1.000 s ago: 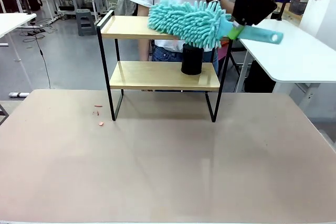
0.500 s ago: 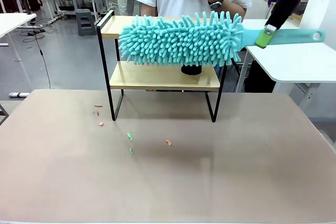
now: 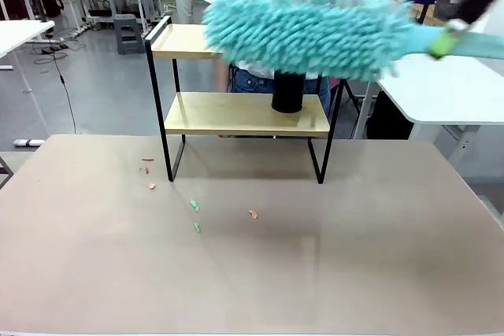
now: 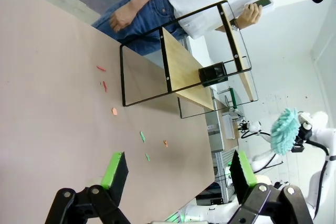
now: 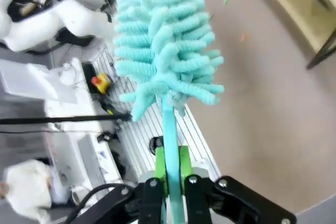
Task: Clean the shelf.
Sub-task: Clean the remaining tier of the Shelf with the Duster once objects are removed, then hand the Duster back to the human.
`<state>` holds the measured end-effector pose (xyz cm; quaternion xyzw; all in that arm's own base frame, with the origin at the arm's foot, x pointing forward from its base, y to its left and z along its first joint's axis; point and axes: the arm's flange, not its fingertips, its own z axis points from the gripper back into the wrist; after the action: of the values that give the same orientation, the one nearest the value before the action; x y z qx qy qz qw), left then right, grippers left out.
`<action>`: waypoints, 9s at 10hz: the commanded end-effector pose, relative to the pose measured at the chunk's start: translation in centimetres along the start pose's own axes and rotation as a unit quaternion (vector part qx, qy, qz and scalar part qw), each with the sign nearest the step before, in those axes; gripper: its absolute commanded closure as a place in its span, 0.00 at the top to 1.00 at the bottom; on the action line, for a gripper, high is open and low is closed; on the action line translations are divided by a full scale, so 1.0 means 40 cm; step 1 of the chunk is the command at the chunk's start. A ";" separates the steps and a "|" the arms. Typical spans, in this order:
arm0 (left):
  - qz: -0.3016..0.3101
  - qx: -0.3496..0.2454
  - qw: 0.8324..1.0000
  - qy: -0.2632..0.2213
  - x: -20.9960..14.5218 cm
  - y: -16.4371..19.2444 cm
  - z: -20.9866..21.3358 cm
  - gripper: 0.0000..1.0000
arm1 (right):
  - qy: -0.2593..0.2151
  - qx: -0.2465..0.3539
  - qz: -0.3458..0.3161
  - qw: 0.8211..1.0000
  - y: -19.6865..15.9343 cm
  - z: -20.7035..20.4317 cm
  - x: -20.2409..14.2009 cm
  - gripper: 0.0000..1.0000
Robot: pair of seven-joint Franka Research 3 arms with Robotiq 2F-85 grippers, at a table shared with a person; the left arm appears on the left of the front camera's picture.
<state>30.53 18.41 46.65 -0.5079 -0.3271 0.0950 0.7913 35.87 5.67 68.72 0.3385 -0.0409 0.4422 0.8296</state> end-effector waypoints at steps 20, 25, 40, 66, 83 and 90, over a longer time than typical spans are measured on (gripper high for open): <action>-0.008 -0.011 1.000 -0.008 -0.010 0.001 -0.007 1.00 | -0.251 0.011 -0.376 0.892 -0.171 -0.147 -0.854 0.12; -0.040 -0.060 0.997 0.002 -0.006 -0.087 0.017 1.00 | -0.259 0.006 -0.363 0.895 -0.148 -0.128 -0.845 0.12; -0.212 -0.297 0.869 0.333 -0.275 -0.640 -0.769 1.00 | 0.145 0.034 0.051 0.988 0.151 -0.160 -0.110 0.12; -0.301 -0.302 0.722 0.546 -0.508 -0.652 -0.931 0.00 | 0.204 0.088 0.031 0.975 0.058 -0.278 0.032 0.50; -0.274 -0.346 0.790 0.426 -0.359 -0.675 -0.772 0.00 | -0.232 0.162 -0.321 0.904 -0.412 -0.368 -0.505 1.00; 0.001 -0.167 0.983 -0.077 -0.159 -0.412 -0.228 0.00 | -0.232 0.162 -0.321 0.904 -0.412 -0.368 -0.505 1.00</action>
<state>29.85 2.15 57.46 -0.6255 -0.3853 -0.0677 0.6750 32.76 -5.84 41.05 0.5576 -0.0521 0.0645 0.8260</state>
